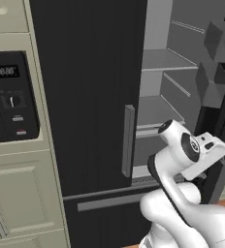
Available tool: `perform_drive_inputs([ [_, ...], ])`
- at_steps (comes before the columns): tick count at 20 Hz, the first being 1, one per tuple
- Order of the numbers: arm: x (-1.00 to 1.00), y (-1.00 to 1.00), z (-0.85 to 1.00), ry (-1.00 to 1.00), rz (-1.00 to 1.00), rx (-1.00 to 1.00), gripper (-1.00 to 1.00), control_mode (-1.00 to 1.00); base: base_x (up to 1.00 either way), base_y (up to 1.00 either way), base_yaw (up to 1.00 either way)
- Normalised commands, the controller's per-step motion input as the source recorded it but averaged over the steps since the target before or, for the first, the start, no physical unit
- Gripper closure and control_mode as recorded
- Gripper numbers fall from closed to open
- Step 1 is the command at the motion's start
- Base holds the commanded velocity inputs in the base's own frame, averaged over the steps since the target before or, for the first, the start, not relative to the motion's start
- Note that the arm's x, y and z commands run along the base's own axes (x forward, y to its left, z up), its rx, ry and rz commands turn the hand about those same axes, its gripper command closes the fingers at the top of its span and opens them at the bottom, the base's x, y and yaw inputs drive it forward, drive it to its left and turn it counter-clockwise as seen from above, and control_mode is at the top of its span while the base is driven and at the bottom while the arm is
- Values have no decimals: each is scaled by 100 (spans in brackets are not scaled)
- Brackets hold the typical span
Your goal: Gather the carrot and sweet potato from the fridge and place them on a tray on the dining counter. Then gather the fishs from the fridge and place them on the other tray.
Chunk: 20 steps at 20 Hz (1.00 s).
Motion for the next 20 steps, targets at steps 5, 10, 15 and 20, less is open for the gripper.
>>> perform_drive_inputs([
  [5, -1, -87, 0, 0, -1, 0, -100, -100, 0, 0, 0],
  [10, -1, -90, 0, 0, 0, 0, -100, -100, 0, 0, 0],
  [15, 0, -63, 0, -2, 0, -2, -100, -100, 0, 0, 0],
  [20, 0, 18, 16, -12, 0, -2, -100, -100, 0, 0, 0],
])
